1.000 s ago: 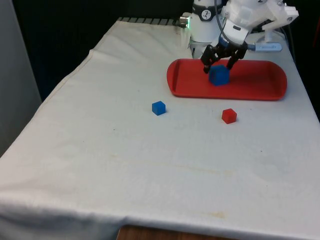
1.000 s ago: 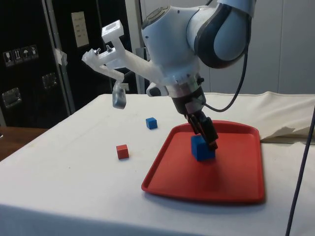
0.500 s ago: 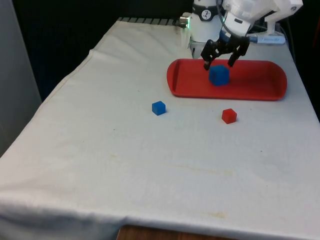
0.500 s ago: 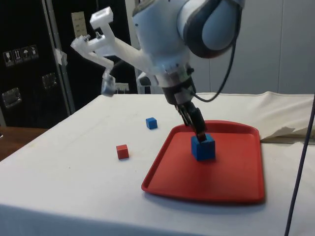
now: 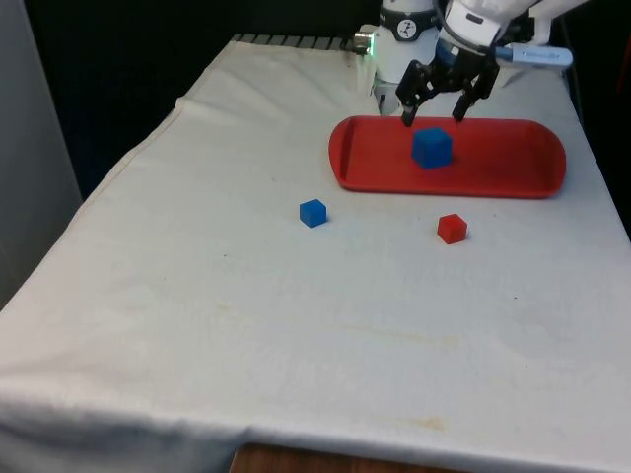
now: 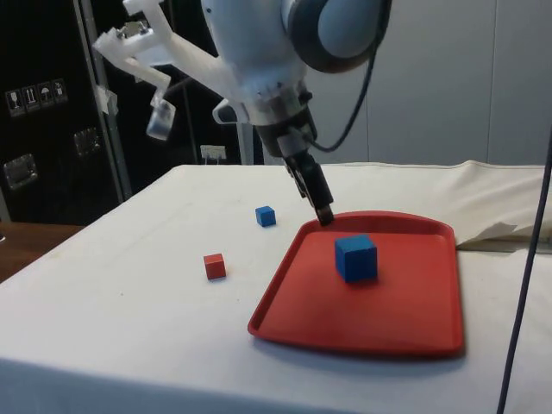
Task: Pick up the largest block and place it onto the tray.
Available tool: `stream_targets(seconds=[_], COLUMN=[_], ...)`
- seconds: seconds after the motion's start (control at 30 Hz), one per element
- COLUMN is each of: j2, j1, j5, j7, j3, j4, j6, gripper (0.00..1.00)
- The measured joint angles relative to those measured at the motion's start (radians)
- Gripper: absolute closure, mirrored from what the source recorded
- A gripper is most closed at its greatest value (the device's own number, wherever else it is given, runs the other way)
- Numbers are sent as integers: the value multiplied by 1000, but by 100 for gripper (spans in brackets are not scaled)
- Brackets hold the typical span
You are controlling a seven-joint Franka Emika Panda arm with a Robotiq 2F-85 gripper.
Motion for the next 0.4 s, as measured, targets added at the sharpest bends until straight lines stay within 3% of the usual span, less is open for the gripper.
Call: stream_targets(seconds=[0.4], j2=[2], j1=[-4], j5=[1], j7=[-15], j3=[-27], j4=[65], j6=[-42], gripper=[0])
